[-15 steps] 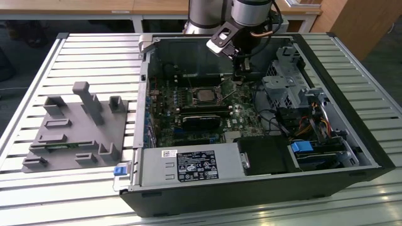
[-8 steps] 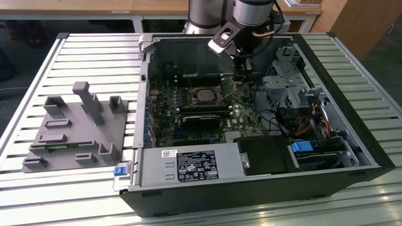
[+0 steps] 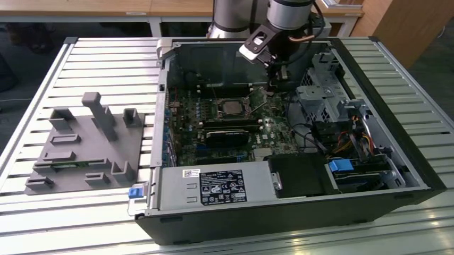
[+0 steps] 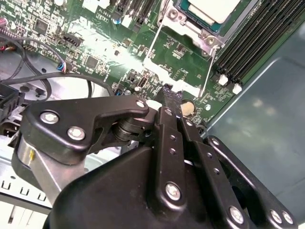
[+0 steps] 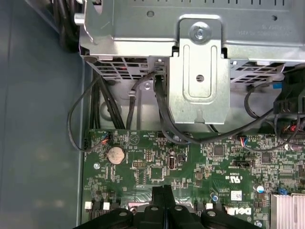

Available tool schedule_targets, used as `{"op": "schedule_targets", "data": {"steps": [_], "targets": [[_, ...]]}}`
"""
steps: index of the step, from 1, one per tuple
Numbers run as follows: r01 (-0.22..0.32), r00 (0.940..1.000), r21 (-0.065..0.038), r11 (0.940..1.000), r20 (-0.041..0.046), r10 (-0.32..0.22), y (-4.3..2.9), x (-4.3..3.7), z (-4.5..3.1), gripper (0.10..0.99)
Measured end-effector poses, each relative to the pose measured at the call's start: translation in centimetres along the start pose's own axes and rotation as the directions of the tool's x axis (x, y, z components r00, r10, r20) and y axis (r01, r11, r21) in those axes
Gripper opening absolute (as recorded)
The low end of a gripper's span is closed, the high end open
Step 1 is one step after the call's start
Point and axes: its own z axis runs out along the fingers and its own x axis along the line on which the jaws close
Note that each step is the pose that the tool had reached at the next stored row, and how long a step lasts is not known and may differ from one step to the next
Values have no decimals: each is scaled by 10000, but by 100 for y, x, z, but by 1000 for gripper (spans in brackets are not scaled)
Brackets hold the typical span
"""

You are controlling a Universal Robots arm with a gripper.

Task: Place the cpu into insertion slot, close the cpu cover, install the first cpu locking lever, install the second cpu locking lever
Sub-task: 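Close the cpu cover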

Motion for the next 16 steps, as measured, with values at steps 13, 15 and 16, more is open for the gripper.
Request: {"op": "schedule_targets", "data": {"steps": [13, 15, 16], "targets": [[175, 9998, 45, 9998, -9, -175, 86, 27, 65, 106], [186, 9998, 59, 9998, -10, -186, 96, 32, 92, 106], [188, 9998, 63, 9998, -9, -188, 96, 34, 100, 106]]}}
